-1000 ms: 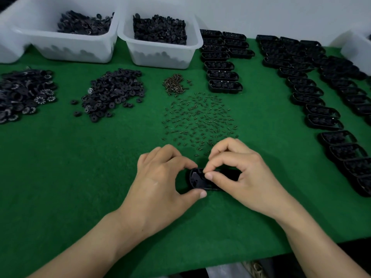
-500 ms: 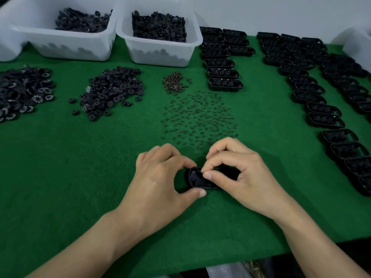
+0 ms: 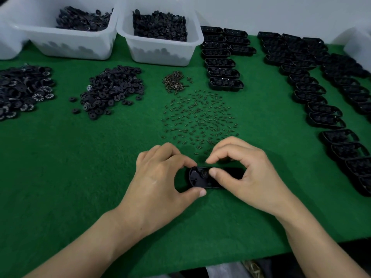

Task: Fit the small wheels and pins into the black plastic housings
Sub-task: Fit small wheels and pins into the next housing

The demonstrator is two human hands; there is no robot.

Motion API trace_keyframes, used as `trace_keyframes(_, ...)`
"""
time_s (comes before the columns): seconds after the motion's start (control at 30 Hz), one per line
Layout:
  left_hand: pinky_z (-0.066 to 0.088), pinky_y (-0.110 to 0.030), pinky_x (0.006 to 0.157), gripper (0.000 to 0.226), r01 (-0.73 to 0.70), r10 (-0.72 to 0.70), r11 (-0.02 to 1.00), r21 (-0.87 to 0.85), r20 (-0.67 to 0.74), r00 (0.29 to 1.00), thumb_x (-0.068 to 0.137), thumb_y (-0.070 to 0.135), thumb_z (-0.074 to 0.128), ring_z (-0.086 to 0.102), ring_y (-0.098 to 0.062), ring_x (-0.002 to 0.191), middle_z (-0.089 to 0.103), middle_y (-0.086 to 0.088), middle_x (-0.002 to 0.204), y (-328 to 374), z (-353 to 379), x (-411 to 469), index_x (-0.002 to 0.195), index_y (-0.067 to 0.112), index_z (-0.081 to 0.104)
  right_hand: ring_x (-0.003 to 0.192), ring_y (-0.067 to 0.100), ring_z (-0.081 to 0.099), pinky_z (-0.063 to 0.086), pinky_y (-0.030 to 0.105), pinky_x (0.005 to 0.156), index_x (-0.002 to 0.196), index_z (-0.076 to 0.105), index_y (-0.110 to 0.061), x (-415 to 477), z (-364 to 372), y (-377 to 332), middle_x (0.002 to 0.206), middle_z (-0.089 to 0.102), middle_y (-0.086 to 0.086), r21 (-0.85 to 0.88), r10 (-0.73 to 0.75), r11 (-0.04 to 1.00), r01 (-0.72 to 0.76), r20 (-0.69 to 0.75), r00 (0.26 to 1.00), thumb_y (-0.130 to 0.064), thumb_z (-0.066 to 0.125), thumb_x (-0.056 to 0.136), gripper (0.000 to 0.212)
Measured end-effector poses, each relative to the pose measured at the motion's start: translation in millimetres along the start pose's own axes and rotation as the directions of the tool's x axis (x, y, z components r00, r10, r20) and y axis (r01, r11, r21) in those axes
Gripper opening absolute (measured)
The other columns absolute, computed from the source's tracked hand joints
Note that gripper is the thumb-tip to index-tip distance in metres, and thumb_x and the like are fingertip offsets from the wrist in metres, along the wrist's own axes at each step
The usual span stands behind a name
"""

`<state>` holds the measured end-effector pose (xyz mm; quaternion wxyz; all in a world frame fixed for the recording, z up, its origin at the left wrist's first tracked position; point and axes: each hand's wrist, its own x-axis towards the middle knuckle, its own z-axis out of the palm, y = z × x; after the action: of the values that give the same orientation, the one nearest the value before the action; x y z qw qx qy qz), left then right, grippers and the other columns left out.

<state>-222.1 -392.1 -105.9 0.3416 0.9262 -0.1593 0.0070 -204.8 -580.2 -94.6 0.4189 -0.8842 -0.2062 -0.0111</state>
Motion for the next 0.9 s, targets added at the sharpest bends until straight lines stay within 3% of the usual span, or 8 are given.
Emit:
trace_keyframes(0.13,0.023,-0.023,0.082,0.04,0.006,-0.006,1.0,-0.009,0.001,1.0,0.062,0.051,0.071,0.042,-0.006,0.086,0.047,0.014,0.087,0.0,-0.3,-0.2,0.095,0.028,0.065,0.088,0.01,0.058,0.042,0.016,0.082,0.081,0.069,-0.012,-0.6,-6.5,1.4,0.088,0.061,-0.003,-0.01,0.018,1.0,-0.019,-0.055,0.998,-0.005,0.062,0.076,0.011)
trace_keyframes(0.33,0.024,-0.023,0.085,0.039,0.006,-0.006,1.0,-0.027,0.01,1.0,0.061,0.051,0.071,0.042,-0.005,0.087,0.048,0.014,0.087,0.2,-0.8,0.0,0.093,0.028,0.065,0.07,-0.005,0.048,0.035,0.005,0.066,0.082,0.069,-0.022,8.3,-22.6,13.2,0.075,0.053,-0.019,-0.256,0.117,0.953,-0.161,-0.178,0.977,-0.007,0.07,0.077,0.016)
trace_keyframes(0.47,0.023,-0.023,0.085,0.041,0.008,-0.007,0.999,-0.033,0.016,1.0,0.06,0.054,0.067,0.042,-0.004,0.087,0.047,0.016,0.087,-0.4,-0.7,-0.7,0.092,0.029,0.064,0.073,-0.016,0.046,0.031,-0.001,0.066,0.081,0.071,-0.022,19.0,-21.4,12.3,0.075,0.052,-0.019,-0.346,0.131,0.925,-0.154,-0.088,0.987,-0.012,0.072,0.077,0.012)
trace_keyframes(0.8,0.023,-0.023,0.084,0.041,0.003,-0.003,1.0,-0.026,0.011,1.0,0.06,0.052,0.069,0.043,-0.006,0.086,0.047,0.014,0.086,0.0,-0.7,-0.1,0.092,0.027,0.065,0.066,-0.005,0.048,0.031,0.01,0.061,0.077,0.072,-0.021,35.3,-11.9,7.5,0.076,0.056,-0.013,-0.373,0.128,0.922,-0.104,0.04,0.991,-0.016,0.072,0.077,0.005)
trace_keyframes(0.9,0.024,-0.022,0.084,0.041,0.005,-0.005,1.0,-0.026,0.011,1.0,0.06,0.054,0.066,0.043,-0.005,0.086,0.047,0.014,0.086,-0.1,-0.8,-0.4,0.092,0.028,0.065,0.065,-0.007,0.048,0.033,0.006,0.061,0.073,0.07,-0.018,33.9,-12.9,5.4,0.075,0.056,-0.014,-0.331,0.14,0.937,-0.116,0.051,0.989,-0.012,0.071,0.077,0.007)
